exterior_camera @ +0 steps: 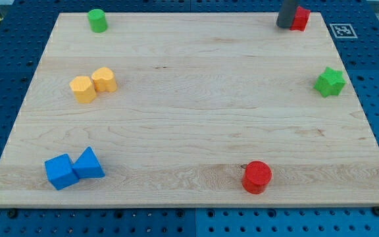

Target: Place your arm to the top left of the green star

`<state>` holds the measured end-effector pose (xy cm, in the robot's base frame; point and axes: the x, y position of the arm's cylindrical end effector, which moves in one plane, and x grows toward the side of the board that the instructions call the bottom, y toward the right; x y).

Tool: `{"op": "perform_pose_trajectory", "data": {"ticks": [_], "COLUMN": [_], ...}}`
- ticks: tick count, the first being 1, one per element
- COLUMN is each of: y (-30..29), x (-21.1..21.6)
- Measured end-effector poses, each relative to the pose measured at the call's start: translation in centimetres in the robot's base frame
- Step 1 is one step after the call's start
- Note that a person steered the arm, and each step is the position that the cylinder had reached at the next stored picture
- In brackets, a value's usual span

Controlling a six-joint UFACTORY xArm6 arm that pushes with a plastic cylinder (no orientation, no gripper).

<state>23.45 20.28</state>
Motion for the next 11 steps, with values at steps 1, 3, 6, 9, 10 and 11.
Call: {"op": "perform_pose_trajectory", "data": {"ticks": [1,3,6,9,10,11], "y": [0.0,-0.6,-0.9,-1.3,-1.4,-1.4], "x": [0.1,1.3,5.6,8.9,9.0,9.2]}}
